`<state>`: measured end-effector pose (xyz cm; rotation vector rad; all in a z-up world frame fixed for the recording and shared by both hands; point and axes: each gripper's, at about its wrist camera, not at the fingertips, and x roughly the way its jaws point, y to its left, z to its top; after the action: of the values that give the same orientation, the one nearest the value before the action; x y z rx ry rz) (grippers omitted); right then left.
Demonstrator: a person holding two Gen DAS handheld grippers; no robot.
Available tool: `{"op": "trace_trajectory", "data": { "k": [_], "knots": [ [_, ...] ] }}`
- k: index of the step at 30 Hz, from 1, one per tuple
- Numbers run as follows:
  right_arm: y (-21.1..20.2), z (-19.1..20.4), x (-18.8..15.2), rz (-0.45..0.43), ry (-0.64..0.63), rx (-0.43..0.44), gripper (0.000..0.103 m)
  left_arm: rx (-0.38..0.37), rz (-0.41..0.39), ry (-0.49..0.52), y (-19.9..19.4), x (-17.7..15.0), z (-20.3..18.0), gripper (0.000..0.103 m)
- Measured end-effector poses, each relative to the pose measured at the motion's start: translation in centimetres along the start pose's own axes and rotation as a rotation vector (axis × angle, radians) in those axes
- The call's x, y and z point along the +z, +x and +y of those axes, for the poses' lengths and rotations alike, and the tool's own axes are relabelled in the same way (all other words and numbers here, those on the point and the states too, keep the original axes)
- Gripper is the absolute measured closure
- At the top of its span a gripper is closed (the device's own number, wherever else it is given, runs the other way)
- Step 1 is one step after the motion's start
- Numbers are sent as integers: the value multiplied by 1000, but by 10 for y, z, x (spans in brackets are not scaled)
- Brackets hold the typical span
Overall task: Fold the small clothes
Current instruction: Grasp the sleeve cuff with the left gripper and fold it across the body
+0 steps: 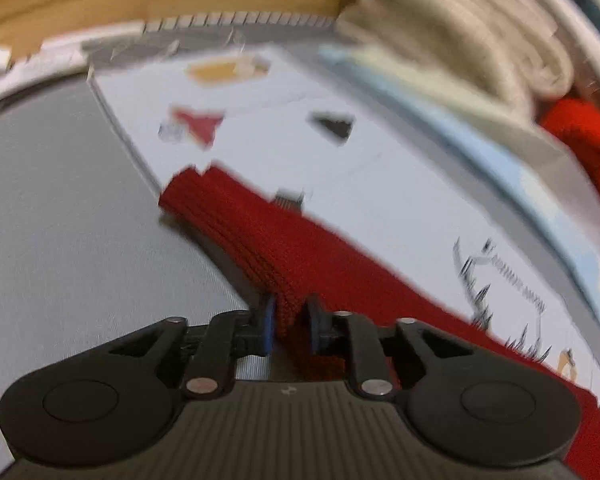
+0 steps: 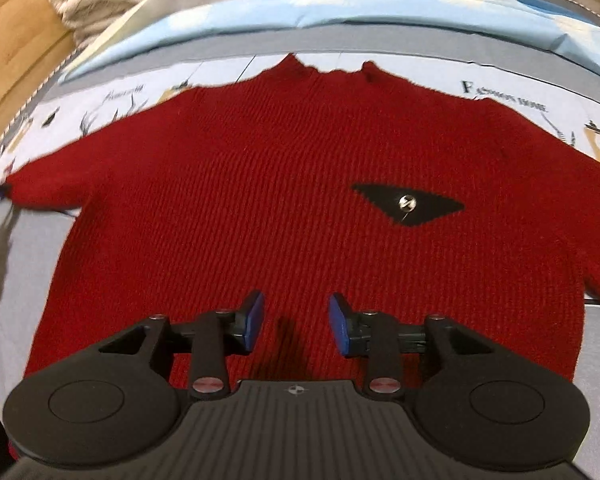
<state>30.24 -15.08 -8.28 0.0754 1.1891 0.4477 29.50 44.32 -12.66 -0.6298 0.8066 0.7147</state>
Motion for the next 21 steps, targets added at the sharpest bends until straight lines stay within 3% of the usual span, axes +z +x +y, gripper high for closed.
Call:
{"op": "trace_trajectory", "data": {
  "k": [1, 2, 6, 9, 10, 14, 17, 21],
  "knots": [
    [0, 0, 0, 0, 0, 0, 60, -5, 50, -25, 5, -1, 3, 64],
    [2, 2, -1, 11, -17, 2, 59, -26, 76, -59, 8, -2, 8, 62],
    [10, 8, -5, 34, -53, -6, 59, -57, 61, -158, 9, -1, 27, 63],
    [9, 7, -3, 23, -43, -8, 59, -64, 59, -210, 9, 0, 32, 72],
    [7, 5, -1, 10, -32, -16, 59, -58, 55, -205, 9, -1, 31, 85],
    [4, 0, 2, -9, -6, -33, 59, -32, 9, -133, 1, 2, 14, 91],
    [2, -5, 5, -25, 13, -50, 59, -25, -89, -2, -31, 6, -21, 92],
    [-7, -14, 9, -69, 42, -84, 62, -209, -235, 199, -111, -13, -111, 93]
  ]
}}
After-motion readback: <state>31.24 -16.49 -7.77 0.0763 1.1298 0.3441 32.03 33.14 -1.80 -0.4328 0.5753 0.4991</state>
